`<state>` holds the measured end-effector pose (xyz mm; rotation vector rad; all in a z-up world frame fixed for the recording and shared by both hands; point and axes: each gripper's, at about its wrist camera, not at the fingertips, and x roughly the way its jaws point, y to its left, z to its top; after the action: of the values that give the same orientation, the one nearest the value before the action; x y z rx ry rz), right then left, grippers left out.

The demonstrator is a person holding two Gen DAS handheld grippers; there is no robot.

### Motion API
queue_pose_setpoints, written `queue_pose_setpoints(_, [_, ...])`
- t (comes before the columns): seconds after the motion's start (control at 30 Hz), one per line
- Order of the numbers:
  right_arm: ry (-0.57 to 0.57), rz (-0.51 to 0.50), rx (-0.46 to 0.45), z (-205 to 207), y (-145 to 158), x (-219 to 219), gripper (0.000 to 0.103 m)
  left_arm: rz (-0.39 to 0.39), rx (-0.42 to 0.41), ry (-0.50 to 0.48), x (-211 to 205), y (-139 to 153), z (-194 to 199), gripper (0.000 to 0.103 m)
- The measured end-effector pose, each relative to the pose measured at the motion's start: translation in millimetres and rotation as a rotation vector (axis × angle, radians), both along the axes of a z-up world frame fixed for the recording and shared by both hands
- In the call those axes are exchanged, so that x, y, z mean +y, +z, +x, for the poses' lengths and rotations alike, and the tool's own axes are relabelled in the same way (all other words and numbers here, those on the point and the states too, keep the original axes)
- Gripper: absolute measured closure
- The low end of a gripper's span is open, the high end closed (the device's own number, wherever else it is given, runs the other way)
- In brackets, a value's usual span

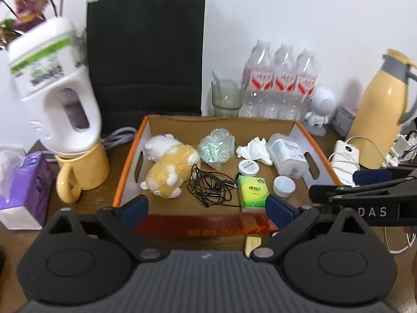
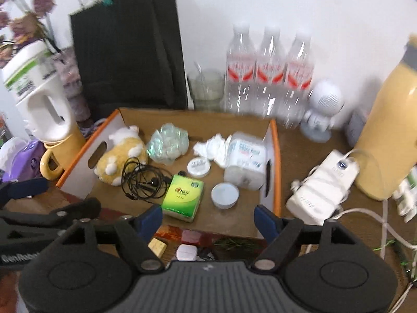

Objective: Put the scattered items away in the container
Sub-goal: 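Grasp the small clear wrapper with the left tool while the right tool grasps a clear plastic strip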

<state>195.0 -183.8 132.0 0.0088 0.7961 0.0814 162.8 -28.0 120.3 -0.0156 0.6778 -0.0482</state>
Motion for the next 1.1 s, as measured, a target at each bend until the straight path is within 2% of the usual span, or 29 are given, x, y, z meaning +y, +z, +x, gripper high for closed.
queue_pose_setpoints(0.17, [0.024, -0.019, -0.149, -62, 0, 5, 0.026, 0.007, -0.120, 0.010, 6, -5, -55, 0.001])
queue_pose_setpoints(0.27, [0.049, -0.024, -0.237, -106, -10, 11, 0.023, 0.009, -0.179, 0.005, 13, -19, -95, 0.000])
queue_pose_setpoints(0.4, [0.060, 0.010, -0.273, -162, -39, 10, 0.025, -0.001, -0.176, -0.064, 13, -51, -128, 0.001])
queue_pose_setpoints(0.47, [0.025, 0.054, -0.263, -186, -51, 2, 0.027, -0.008, -0.158, -0.124, 7, -70, -135, 0.008])
queue_pose_setpoints(0.53, [-0.009, 0.135, -0.275, -210, -59, -9, 0.027, 0.005, -0.151, -0.182, -3, -84, -138, 0.026])
queue_pose_setpoints(0.6, [-0.022, 0.213, -0.296, -231, -64, -20, 0.029, 0.017, -0.161, -0.218, -14, -93, -137, 0.036])
queue_pose_setpoints(0.63, [-0.021, 0.225, -0.304, -238, -66, -23, 0.030, 0.022, -0.168, -0.245, -19, -96, -136, 0.037])
queue_pose_setpoints(0.77, [-0.010, 0.144, -0.332, -249, -69, -24, 0.032, 0.049, -0.141, -0.306, -38, -104, -120, 0.037])
queue_pose_setpoints(0.87, [-0.015, 0.180, -0.328, -246, -73, -29, 0.036, 0.029, -0.114, -0.354, -45, -108, -106, 0.038])
queue_pose_setpoints(0.97, [-0.018, 0.178, -0.322, -239, -78, -30, 0.039, 0.038, -0.071, -0.367, -54, -113, -91, 0.059])
queue_pose_setpoints(1.03, [-0.010, 0.156, -0.321, -234, -79, -27, 0.039, 0.000, -0.025, -0.376, -52, -116, -80, 0.071])
queue_pose_setpoints(1.1, [0.000, 0.137, -0.320, -230, -79, -25, 0.040, -0.040, 0.001, -0.371, -48, -119, -74, 0.079])
